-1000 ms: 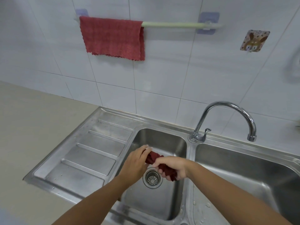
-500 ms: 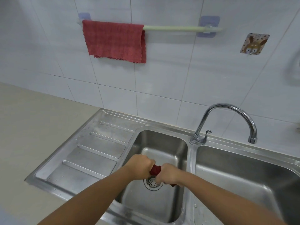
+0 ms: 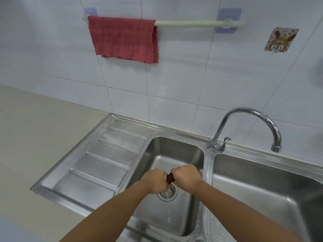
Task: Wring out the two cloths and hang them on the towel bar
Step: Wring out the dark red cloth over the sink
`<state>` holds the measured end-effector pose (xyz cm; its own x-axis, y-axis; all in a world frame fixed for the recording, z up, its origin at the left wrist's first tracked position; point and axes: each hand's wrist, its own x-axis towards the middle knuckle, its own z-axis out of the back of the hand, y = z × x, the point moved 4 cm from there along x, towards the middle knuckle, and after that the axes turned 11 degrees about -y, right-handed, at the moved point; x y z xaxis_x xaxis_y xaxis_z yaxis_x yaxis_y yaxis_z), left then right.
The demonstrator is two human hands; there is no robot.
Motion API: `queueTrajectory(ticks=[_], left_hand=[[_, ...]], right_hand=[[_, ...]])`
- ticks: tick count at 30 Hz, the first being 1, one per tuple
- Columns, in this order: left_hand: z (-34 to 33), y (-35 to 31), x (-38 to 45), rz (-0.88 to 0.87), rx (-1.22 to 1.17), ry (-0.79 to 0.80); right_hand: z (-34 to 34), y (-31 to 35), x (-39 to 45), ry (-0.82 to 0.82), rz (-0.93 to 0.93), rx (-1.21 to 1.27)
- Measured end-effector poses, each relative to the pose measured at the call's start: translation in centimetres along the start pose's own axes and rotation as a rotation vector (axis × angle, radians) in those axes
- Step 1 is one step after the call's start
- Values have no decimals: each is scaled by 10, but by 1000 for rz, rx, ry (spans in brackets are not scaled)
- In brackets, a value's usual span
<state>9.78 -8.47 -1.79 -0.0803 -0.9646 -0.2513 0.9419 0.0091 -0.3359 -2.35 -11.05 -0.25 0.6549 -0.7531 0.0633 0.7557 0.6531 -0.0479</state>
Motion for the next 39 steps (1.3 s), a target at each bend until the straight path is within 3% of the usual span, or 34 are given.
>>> queueTrajectory(ticks=[3, 5, 12, 17, 22, 26, 30, 33, 37, 39], left_hand=[[10, 7, 3, -77, 229, -230], [12, 10, 4, -75, 280, -292], [12, 1, -3, -65, 378, -224], [12, -2, -6, -62, 356, -214], [18, 7, -6, -42, 313, -266], [15, 20, -12, 90, 151, -299], [16, 33, -25, 147, -34, -269], [18, 28, -32, 78, -175, -285], [25, 2, -47, 57, -727, -129], [31, -4, -51, 100, -886, -137]], right_hand=[[-3, -2, 6, -48, -100, 78], [-6, -1, 7, -36, -160, 97], [-2, 3, 4, 101, -138, -29], [1, 1, 5, 98, -150, -44], [-2, -2, 4, 171, -258, 275], [1, -5, -10, 260, -437, 876], [12, -14, -21, 83, -660, 1264], [25, -9, -24, 10, -656, 1303], [41, -1, -25, -80, -632, 1271], [44, 1, -25, -54, -626, 1298]])
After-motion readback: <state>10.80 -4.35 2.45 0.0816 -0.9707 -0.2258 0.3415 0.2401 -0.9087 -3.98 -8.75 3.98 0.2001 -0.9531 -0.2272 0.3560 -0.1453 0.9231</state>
